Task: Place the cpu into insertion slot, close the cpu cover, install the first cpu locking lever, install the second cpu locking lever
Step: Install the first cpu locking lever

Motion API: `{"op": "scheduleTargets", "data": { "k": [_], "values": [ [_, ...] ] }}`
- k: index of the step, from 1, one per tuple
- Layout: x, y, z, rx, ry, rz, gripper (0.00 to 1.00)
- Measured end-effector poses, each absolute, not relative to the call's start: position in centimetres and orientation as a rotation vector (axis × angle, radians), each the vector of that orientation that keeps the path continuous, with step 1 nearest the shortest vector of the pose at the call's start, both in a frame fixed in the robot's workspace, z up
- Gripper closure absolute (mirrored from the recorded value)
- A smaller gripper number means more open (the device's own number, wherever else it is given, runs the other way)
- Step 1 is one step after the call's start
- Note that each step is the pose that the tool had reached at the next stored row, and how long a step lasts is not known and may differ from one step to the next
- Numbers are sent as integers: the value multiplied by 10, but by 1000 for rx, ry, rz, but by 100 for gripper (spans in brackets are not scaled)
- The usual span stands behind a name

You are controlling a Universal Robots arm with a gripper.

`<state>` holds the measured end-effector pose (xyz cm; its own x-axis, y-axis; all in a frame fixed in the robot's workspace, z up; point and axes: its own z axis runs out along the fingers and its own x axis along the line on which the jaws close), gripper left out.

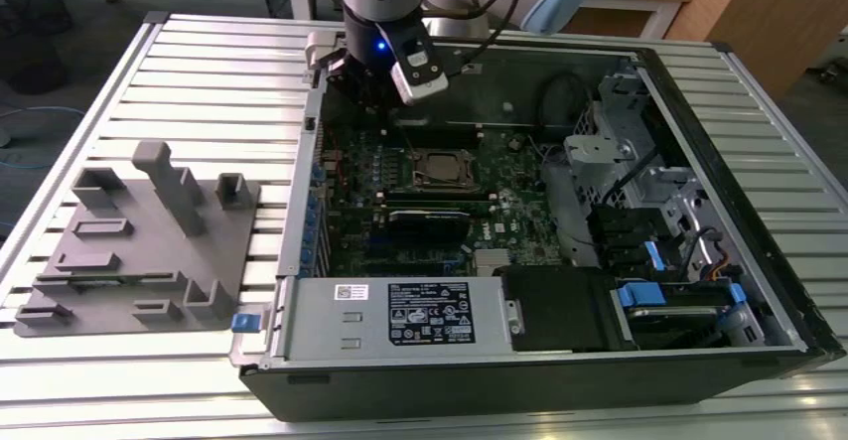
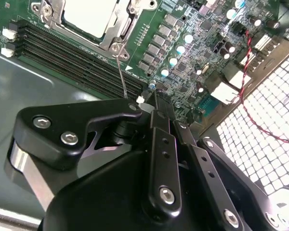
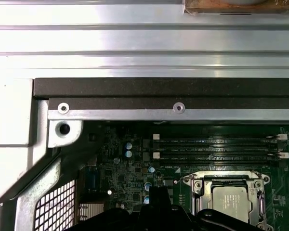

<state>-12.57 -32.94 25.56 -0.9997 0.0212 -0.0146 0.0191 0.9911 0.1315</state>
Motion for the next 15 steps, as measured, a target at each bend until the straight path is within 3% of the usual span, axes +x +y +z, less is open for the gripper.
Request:
{"op": "scheduleTargets", "data": {
  "k": [15],
  "values": [
    [-126,-327,254,32,3118,208,89]
  ]
}}
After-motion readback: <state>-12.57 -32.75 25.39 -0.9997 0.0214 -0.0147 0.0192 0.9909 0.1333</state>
